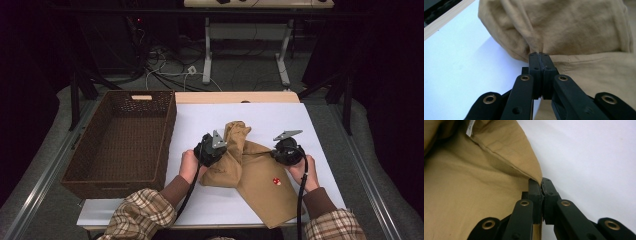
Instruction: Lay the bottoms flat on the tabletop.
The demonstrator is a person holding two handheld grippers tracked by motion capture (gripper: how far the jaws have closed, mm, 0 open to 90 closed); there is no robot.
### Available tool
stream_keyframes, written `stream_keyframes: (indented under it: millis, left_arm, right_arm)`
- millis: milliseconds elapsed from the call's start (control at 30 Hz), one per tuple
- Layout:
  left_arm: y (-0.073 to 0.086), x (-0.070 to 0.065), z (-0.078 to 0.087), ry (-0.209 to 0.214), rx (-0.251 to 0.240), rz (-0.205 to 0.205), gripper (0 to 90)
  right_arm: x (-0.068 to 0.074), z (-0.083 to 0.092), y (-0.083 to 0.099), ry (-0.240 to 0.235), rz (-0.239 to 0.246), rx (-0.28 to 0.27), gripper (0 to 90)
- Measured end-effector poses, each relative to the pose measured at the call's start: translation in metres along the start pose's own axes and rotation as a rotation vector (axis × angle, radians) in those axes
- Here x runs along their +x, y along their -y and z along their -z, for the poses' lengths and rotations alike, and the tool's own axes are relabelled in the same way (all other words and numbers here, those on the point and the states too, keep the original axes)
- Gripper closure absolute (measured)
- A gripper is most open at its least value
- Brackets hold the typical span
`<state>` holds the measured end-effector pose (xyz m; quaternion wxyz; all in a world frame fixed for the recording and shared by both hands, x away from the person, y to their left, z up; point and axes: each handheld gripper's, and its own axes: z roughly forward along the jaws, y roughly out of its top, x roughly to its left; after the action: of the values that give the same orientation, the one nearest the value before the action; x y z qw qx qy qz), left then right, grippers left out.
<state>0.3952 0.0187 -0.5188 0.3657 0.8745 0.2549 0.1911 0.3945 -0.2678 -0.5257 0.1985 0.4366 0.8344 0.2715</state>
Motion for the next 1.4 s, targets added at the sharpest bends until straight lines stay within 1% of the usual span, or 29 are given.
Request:
stream_keyframes:
  millis: [67, 100, 167, 267, 300, 333, 367, 433, 500, 533, 567, 600, 633, 733, 800, 933, 1033, 1233, 1400]
  left_arm:
    - [0.001, 0.002, 0.002, -0.007, -0.003, 0.008, 89.8]
    - [0.001, 0.004, 0.002, -0.013, 0.001, 0.008, 89.8]
    - [0.004, 0.006, 0.002, -0.015, 0.013, 0.020, 89.7]
    - [0.009, 0.009, 0.000, -0.018, 0.046, 0.036, 89.2]
    - [0.011, 0.009, 0.000, -0.015, 0.063, 0.036, 88.9]
    - [0.012, 0.009, 0.000, -0.012, 0.075, 0.035, 88.4]
    - [0.013, 0.008, 0.000, -0.014, 0.081, 0.040, 86.8]
    - [0.013, 0.007, 0.003, -0.017, 0.091, 0.035, 81.6]
    - [0.012, 0.006, 0.007, -0.018, 0.090, 0.037, 75.1]
    - [0.012, 0.005, 0.009, -0.019, 0.094, 0.037, 72.8]
    - [0.012, 0.004, 0.011, -0.024, 0.099, 0.041, 66.4]
    - [0.013, 0.003, 0.013, -0.024, 0.103, 0.039, 62.3]
    - [0.014, 0.002, 0.015, -0.028, 0.105, 0.039, 60.5]
    - [0.016, -0.001, 0.022, -0.035, 0.113, 0.047, 48.7]
    - [0.017, -0.002, 0.026, -0.042, 0.113, 0.054, 44.4]
    - [0.018, -0.004, 0.033, -0.051, 0.104, 0.068, 39.2]
    - [0.019, -0.006, 0.038, -0.052, 0.100, 0.074, 36.2]
    - [0.021, -0.009, 0.047, -0.057, 0.089, 0.071, 32.0]
    - [0.019, -0.010, 0.051, -0.062, 0.067, 0.071, 29.8]
  right_arm:
    - [-0.004, 0.004, 0.001, 0.026, -0.003, 0.004, 88.2]
    - [-0.006, 0.005, 0.002, 0.030, -0.009, 0.008, 88.2]
    - [-0.010, 0.006, 0.005, 0.037, -0.021, 0.023, 88.1]
    - [-0.013, 0.001, 0.008, 0.022, -0.030, 0.056, 87.3]
    - [-0.013, -0.002, 0.008, 0.023, -0.025, 0.063, 86.6]
    - [-0.012, -0.003, 0.008, 0.021, -0.022, 0.071, 85.3]
    - [-0.012, -0.005, 0.009, 0.020, -0.020, 0.069, 82.2]
    - [-0.011, -0.005, 0.008, 0.015, -0.016, 0.062, 76.3]
    - [-0.011, -0.004, 0.008, 0.009, -0.018, 0.038, 67.7]
    - [-0.010, -0.004, 0.007, 0.004, -0.011, 0.030, 65.5]
    - [-0.009, -0.004, 0.006, 0.001, -0.010, 0.023, 62.2]
    - [-0.008, -0.004, 0.006, -0.002, -0.008, 0.018, 58.6]
    - [-0.007, -0.004, 0.006, -0.002, -0.006, 0.013, 57.1]
    - [-0.005, -0.006, 0.005, 0.001, -0.003, 0.006, 52.6]
    - [-0.005, -0.009, 0.004, 0.003, 0.000, 0.011, 50.6]
    - [-0.006, -0.012, 0.004, 0.017, -0.002, 0.003, 50.0]
    - [-0.006, -0.014, 0.004, 0.016, -0.005, 0.003, 49.9]
    - [-0.008, -0.018, 0.004, 0.016, -0.011, 0.012, 49.7]
    - [-0.007, -0.019, 0.004, 0.008, -0.016, 0.014, 50.8]
